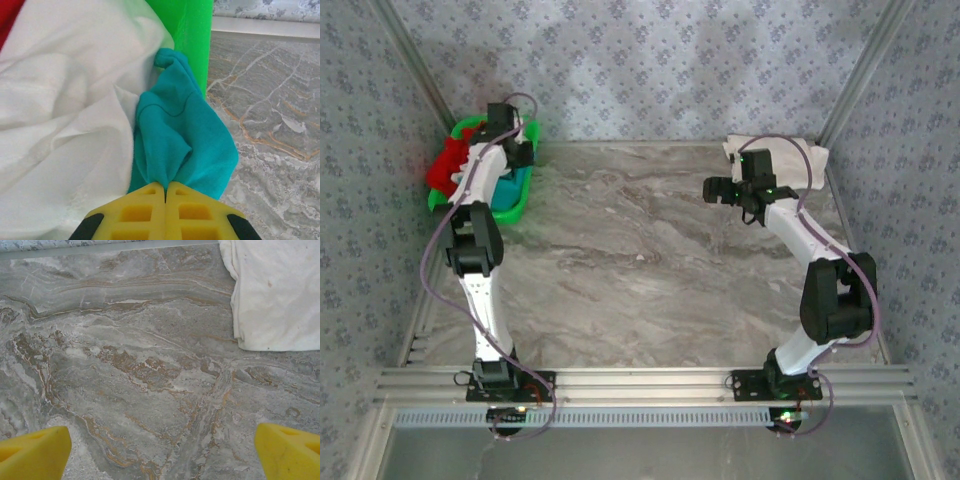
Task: Fold and stack the t-shirts
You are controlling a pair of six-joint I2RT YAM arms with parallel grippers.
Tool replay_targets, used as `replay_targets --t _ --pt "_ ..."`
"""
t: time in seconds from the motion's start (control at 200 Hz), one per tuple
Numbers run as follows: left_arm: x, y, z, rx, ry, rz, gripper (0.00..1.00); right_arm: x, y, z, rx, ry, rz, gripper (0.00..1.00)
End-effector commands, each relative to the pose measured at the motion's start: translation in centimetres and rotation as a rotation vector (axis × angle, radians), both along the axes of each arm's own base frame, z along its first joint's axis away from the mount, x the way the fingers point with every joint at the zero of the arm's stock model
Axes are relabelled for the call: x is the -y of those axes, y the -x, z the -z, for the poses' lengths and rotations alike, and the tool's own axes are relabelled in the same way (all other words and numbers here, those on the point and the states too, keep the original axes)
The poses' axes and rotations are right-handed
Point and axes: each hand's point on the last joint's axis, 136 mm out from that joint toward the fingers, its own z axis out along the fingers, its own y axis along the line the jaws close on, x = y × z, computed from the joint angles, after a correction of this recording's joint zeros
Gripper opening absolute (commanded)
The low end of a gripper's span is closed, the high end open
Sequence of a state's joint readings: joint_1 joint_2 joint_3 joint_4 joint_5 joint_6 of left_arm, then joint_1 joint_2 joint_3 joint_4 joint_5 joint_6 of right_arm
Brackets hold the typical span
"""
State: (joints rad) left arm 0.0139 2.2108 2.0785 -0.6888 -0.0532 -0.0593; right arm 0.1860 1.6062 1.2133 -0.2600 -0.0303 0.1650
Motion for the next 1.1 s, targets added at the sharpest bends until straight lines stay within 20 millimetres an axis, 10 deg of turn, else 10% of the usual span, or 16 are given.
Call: replay_targets --t 0.0,0.24,0.79,1.094 --pt "-1.0 0.0 -1.3 0.011 -0.009 -0.009 0.0 -0.1 0.0 -0.5 0.003 0.014 -0.006 0.97" --pt "-2.1 -0.4 -5.1 0.091 -0.001 -0.031 0.0 -0.2 0.0 -0.7 0.004 0.003 -0.003 0.97" --pt "-4.6 4.0 -34.0 0.723 0.08 -0.078 0.0 -0.6 -0.9 -3.4 0.068 -0.011 0.013 0.97" --pt "6.8 12.9 -47.3 1.056 0.221 0.293 0.0 -0.2 -0.9 -5.0 0.115 0.01 0.027 0.98"
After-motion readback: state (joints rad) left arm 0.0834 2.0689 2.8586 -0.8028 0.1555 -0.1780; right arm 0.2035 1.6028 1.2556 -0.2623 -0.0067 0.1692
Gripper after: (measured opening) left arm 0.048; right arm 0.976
